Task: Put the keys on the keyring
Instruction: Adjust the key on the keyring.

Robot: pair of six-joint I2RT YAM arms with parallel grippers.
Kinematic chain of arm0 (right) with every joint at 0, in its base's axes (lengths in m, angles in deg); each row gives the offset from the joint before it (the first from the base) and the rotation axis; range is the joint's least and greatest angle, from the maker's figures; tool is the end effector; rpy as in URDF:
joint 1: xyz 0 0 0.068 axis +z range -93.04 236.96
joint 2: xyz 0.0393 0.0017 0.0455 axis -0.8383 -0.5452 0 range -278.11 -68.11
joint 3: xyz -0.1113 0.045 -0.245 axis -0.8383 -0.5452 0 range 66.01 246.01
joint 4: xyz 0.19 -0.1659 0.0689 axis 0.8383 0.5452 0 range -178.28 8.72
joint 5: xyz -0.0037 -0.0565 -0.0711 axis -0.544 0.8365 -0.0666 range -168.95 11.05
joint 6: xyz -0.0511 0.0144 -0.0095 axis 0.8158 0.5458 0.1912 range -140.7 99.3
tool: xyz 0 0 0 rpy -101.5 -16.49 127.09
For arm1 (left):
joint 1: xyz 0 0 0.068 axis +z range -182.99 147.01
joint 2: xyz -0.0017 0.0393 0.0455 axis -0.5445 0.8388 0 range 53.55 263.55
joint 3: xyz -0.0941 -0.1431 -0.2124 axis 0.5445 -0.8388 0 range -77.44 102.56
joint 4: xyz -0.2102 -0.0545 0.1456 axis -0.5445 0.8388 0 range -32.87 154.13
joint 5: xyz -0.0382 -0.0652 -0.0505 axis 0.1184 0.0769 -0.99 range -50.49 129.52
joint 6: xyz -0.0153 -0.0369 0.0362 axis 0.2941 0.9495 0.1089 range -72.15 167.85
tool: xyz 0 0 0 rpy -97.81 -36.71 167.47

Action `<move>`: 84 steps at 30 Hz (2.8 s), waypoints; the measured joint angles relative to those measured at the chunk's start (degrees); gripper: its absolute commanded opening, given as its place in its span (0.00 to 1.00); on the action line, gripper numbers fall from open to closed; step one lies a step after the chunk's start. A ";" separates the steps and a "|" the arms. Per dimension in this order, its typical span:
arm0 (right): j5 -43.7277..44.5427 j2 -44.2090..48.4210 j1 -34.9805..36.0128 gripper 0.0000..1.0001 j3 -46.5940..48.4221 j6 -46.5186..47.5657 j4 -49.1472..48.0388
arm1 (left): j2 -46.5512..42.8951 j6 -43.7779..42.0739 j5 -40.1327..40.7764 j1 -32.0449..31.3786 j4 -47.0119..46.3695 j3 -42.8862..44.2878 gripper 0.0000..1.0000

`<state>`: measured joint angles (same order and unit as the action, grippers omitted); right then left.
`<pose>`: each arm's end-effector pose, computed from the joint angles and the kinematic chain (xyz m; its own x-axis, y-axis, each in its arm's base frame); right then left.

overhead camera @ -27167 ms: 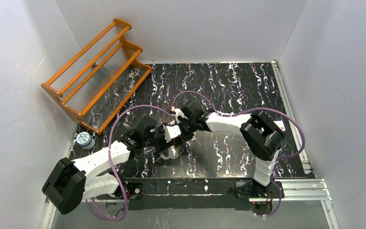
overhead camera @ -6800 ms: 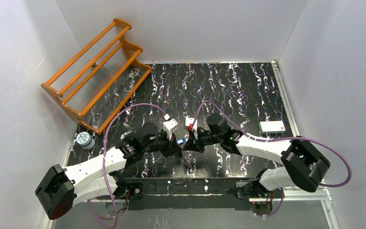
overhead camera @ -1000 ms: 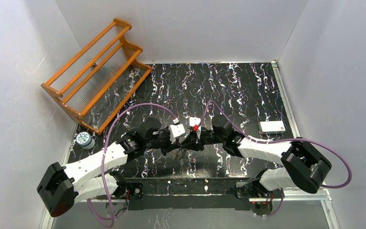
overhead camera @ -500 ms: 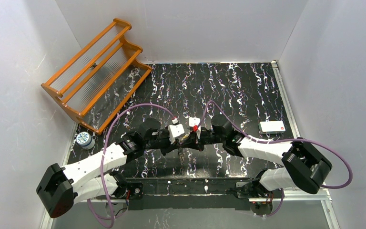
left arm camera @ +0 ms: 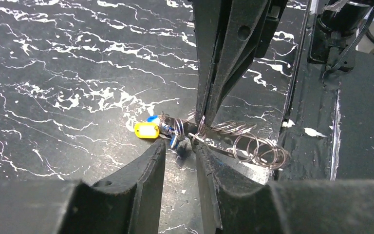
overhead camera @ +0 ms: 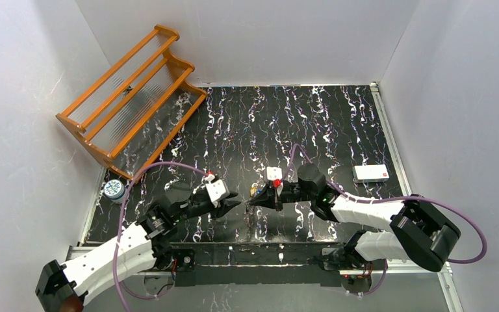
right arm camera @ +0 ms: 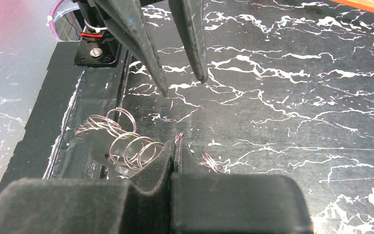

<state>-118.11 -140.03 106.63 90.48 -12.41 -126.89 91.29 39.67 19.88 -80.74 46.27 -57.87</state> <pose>0.1435 0.2039 0.2089 0.0450 -0.1197 -0.9918 -0.9989 0.0091 -0.0464 0.1050 -0.1334 0.2420 0.0463 0.1484 -0.9878 0.9241 0.3693 0.0988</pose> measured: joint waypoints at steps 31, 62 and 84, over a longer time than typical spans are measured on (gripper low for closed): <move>-6.01 1.49 0.00 0.01 -2.78 2.34 -4.87 | 3.87 1.27 -11.02 -0.37 -22.25 -10.78 0.00; -6.27 2.64 0.00 0.01 -2.67 0.92 -5.27 | 0.63 7.32 -0.26 -3.65 -22.84 -11.54 0.22; -6.47 2.64 0.00 0.01 -2.49 0.94 -4.46 | 11.08 7.56 -5.03 -3.65 -24.74 -9.49 0.00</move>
<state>-124.58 -137.39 106.63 87.99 -11.47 -131.35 102.37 47.23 14.85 -84.39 21.53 -67.35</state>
